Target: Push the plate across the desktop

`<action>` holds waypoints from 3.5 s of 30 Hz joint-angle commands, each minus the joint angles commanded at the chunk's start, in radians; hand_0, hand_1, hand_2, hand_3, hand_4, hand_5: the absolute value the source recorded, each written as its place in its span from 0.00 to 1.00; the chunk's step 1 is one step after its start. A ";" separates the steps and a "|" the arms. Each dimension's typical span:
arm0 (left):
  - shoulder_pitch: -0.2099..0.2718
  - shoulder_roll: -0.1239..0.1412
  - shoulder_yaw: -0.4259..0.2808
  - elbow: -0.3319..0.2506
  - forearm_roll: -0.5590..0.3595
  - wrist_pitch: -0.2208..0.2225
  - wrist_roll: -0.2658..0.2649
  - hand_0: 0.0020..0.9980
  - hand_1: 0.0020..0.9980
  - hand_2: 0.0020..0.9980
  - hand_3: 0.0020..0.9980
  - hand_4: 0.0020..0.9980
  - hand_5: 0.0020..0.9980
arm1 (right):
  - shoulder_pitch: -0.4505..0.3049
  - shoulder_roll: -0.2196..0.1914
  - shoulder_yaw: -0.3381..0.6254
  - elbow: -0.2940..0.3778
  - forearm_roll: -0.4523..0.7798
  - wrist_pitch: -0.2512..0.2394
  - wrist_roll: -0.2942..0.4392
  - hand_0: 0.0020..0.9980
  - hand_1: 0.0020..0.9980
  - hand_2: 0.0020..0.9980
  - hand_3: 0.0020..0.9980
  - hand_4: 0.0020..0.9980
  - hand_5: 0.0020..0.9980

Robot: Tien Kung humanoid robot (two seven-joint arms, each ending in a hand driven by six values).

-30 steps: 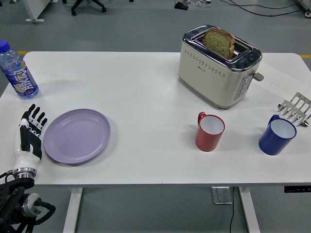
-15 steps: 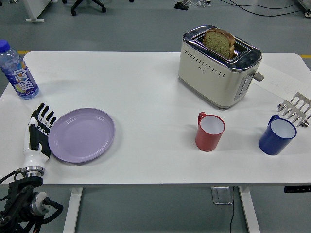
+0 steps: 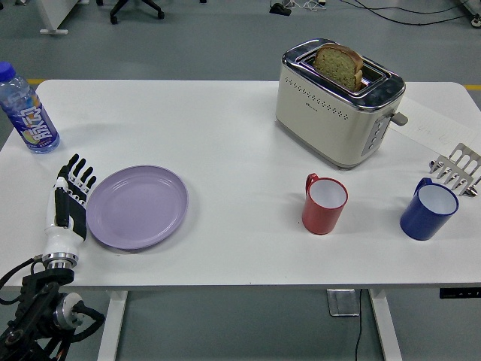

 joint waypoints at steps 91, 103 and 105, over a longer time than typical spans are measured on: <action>-0.158 0.000 0.459 0.112 -0.223 0.120 -0.138 0.86 0.89 0.92 0.88 0.46 1.00 | 0.004 -0.003 -0.011 0.000 0.003 0.002 0.003 0.61 0.55 0.63 0.63 0.13 0.36; -0.178 0.000 0.491 0.126 -0.234 0.124 -0.138 0.86 0.88 0.92 0.88 0.46 1.00 | 0.002 -0.002 -0.010 0.000 -0.001 0.003 0.001 0.61 0.55 0.63 0.63 0.13 0.36; -0.179 0.000 0.498 0.128 -0.235 0.124 -0.138 0.86 0.88 0.92 0.88 0.46 1.00 | 0.002 -0.002 -0.009 0.000 -0.004 0.004 0.000 0.61 0.55 0.63 0.63 0.13 0.36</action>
